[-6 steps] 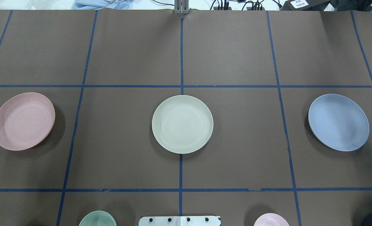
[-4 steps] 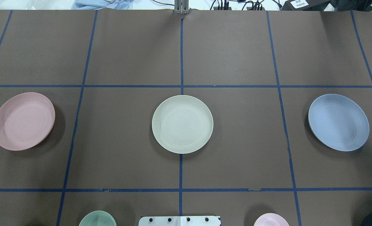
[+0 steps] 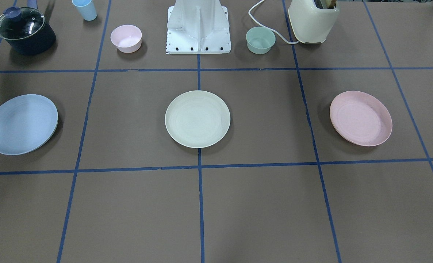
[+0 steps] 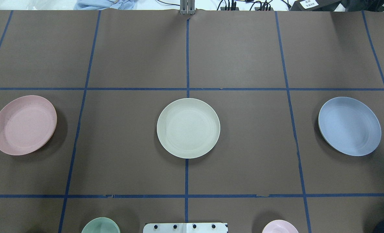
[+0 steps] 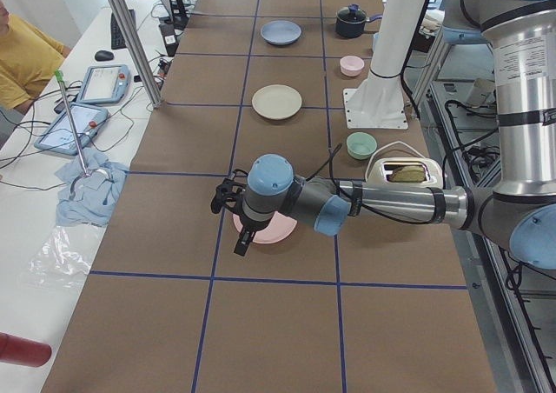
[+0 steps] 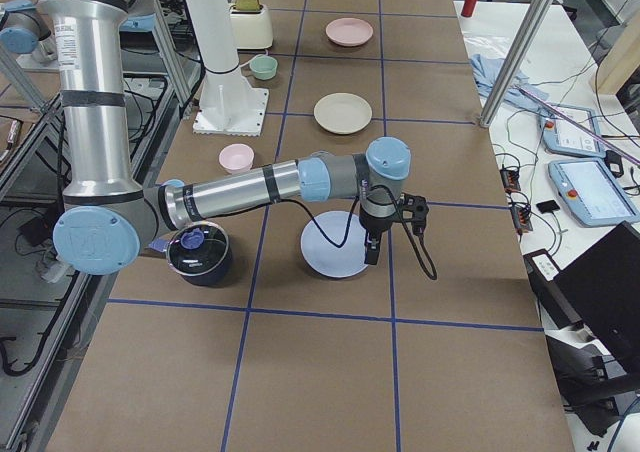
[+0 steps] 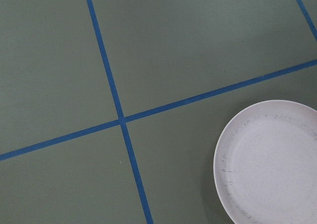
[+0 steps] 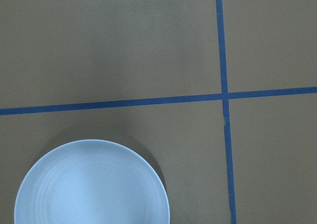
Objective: Stack three plates with pink and blue
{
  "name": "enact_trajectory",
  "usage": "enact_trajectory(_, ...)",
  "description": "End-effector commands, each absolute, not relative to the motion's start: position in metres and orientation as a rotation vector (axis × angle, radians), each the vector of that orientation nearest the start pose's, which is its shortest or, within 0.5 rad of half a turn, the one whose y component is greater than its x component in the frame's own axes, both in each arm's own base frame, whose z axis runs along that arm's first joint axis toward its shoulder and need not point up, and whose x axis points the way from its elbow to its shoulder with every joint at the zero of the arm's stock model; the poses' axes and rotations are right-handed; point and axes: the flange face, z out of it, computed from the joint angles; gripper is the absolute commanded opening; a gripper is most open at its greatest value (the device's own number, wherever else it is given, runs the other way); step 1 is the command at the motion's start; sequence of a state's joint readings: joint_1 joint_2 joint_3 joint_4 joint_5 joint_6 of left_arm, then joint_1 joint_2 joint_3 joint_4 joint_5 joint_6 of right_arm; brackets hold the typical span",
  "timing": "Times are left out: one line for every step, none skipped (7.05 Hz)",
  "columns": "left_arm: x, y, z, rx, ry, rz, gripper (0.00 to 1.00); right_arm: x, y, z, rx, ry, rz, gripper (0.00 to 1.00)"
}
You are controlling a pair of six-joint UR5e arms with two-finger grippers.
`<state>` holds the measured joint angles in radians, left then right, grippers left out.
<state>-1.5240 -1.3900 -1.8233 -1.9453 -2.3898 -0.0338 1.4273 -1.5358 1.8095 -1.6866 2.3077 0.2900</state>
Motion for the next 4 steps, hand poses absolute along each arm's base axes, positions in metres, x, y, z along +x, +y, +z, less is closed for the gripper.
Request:
enact_trajectory(-0.039, -0.439, 0.561, 0.408, 0.822, 0.206, 0.99, -0.009, -0.509, 0.533, -0.005, -0.755, 0.075, 1.0)
enact_trajectory(-0.04, -0.44, 0.557, 0.415, 0.821, 0.207, 0.99, -0.01, -0.51, 0.528, 0.008, -0.759, 0.067, 1.0)
enact_trajectory(-0.041, -0.44, 0.536, 0.453, 0.815, 0.22, 0.99, -0.01, -0.51, 0.527, 0.033, -0.776, 0.056, 1.0)
enact_trajectory(-0.04, -0.44, 0.541, 0.444, 0.817, 0.218, 0.99, -0.014, -0.506, 0.531, 0.072, -0.814, 0.024, 1.0)
